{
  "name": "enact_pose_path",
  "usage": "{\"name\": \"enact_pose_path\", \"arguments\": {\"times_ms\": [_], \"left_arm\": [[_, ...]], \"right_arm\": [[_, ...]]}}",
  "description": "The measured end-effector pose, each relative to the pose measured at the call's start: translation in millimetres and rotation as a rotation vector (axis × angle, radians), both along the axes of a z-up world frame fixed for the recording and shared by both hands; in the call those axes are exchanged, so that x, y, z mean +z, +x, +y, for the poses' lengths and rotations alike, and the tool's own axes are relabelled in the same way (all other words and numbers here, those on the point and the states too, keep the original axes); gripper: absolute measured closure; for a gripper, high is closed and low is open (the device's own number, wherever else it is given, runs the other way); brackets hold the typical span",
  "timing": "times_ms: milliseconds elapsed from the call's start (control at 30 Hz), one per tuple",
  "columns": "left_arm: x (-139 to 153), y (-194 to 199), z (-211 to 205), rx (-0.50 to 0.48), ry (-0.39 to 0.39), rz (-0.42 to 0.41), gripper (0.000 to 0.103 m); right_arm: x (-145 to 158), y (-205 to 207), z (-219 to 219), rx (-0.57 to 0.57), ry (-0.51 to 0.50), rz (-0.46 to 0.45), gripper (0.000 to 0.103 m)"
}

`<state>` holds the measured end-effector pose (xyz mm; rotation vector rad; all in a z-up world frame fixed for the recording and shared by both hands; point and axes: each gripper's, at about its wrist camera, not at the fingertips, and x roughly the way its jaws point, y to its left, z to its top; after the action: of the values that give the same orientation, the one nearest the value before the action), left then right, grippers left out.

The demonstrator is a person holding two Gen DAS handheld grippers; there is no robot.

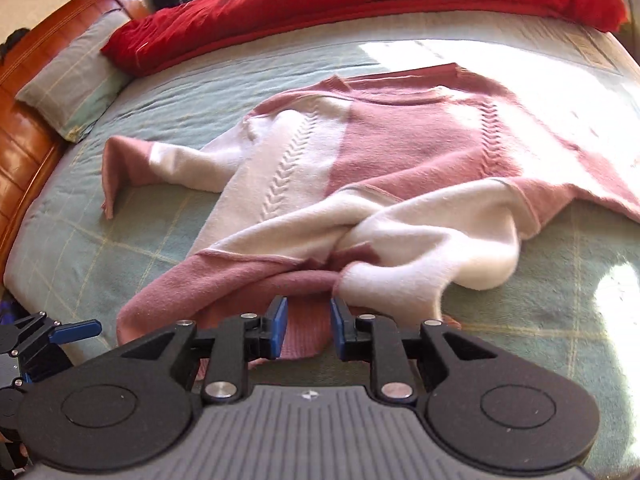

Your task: Fold clothes

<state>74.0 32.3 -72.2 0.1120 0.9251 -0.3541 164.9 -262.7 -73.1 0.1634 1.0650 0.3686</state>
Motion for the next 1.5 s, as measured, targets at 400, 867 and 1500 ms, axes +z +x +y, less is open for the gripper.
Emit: {"name": "enact_pose_path", "arguments": {"times_ms": [400,867,1500], "left_arm": [[-15.8,15.1,-77.9,-0.204,0.072,-0.026,0.024],[-56.1,39.8,-140.2,-0.336,0.256,-0.115,0.024],[-49.6,20.2,-147.3,-0.416,0.312,-0.145,0.024]], "right_arm": [[-46.9,-29.1,-51.9,-0.14,-0.066,-0.037,0.052],[-60.1,0.1,-32.2,0.008,-0.088,-0.097,0.089],[27.2,-31.1,-98.6,-0.087,0.094,-0.035,0.092]]}}
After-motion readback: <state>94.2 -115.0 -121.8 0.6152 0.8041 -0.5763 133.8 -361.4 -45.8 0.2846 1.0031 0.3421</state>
